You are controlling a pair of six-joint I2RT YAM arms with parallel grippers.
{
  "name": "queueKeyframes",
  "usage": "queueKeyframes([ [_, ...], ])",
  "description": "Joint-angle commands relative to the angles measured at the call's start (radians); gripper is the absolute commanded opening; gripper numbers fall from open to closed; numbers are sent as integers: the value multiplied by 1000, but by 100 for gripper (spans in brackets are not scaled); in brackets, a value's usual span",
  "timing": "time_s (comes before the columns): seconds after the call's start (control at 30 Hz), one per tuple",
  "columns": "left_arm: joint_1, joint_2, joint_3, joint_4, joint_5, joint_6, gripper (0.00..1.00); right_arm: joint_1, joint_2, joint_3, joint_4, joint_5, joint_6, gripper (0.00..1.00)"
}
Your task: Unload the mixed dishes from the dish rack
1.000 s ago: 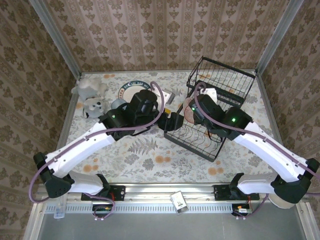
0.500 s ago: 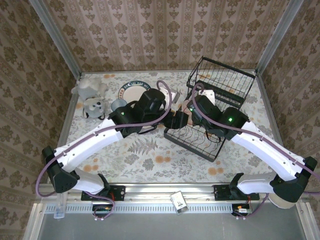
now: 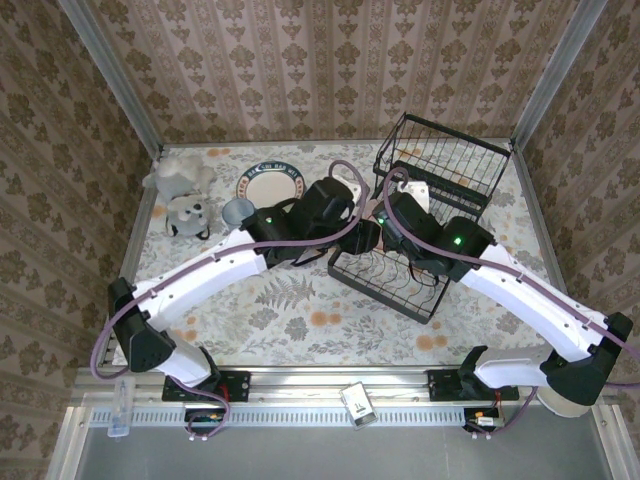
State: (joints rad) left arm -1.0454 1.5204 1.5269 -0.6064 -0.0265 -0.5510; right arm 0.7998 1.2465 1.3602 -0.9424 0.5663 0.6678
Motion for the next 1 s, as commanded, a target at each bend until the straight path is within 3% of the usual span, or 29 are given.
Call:
queueKeyframes([
  [0.0,-16,22,50,-47,-88,-6,53,6,-27,-6,51,35,32,0],
  [0.43,-42,80,79,-84,-210,-37,30,7,-19,-23,91,20,59,0],
  [0.63,-44,95,85,-81,-225,-50,0,6,-29,-44,128,-1,67,0],
  [0.73,-45,89,84,-87,-251,-53,0,7,-39,-53,142,-12,64,0],
  [0.83,-45,86,81,-99,-276,-59,0,7,-53,-59,152,-20,52,14],
  [0.97,-40,75,71,-103,-299,-69,0,7,-82,-68,154,-41,42,48],
])
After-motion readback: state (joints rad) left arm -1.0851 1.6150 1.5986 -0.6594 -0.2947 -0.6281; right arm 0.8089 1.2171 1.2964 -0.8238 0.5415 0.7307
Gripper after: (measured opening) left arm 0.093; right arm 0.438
